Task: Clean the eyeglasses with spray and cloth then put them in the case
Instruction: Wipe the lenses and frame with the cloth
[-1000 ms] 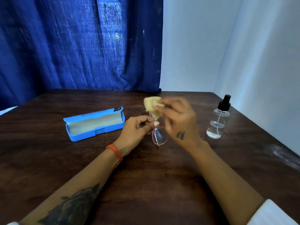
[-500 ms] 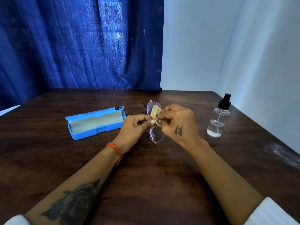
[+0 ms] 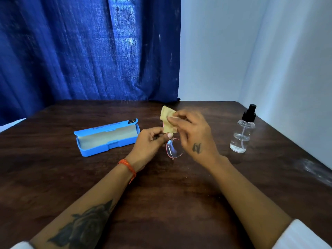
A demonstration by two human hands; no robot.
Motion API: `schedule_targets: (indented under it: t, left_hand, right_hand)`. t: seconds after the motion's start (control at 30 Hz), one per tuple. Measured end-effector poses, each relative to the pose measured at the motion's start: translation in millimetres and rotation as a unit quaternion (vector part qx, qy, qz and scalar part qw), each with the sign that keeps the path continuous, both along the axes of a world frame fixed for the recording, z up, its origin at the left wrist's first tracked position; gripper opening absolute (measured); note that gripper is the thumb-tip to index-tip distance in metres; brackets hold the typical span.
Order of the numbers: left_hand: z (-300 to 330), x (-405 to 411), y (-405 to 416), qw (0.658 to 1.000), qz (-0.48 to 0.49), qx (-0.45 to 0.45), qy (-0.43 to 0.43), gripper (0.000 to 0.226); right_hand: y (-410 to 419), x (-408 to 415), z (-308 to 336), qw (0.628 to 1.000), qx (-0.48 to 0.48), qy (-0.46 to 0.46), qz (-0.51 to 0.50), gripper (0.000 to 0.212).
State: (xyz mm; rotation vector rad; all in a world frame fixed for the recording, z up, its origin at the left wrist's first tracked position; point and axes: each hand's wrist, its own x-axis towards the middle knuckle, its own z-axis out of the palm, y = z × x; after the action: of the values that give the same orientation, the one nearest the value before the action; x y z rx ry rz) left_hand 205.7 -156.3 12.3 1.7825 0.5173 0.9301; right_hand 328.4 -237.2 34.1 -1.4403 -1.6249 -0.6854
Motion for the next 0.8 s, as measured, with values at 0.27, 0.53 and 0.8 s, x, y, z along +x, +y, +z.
schedule_targets:
  t: [0.27, 0.53, 0.8]
  left_hand:
    - [0.6, -0.6, -2.8, 1.000, 0.002, -0.007, -0.011, 0.016]
    - [3.3, -1.2, -0.9, 1.000, -0.011, 0.009, -0.015, 0.012]
    - [2.1, -1.5, -0.7, 0.997, -0.025, 0.067, 0.009, 0.010]
  right_hand:
    - [1.3, 11.3, -1.2, 0.996, -0.052, 0.035, 0.057, 0.031]
    - [-1.6, 16.2, 12.0, 0.990, 0.092, 0.103, 0.003, 0.022]
    - [-2.4, 12.1, 12.4, 0.983, -0.014, 0.171, 0.059, 0.016]
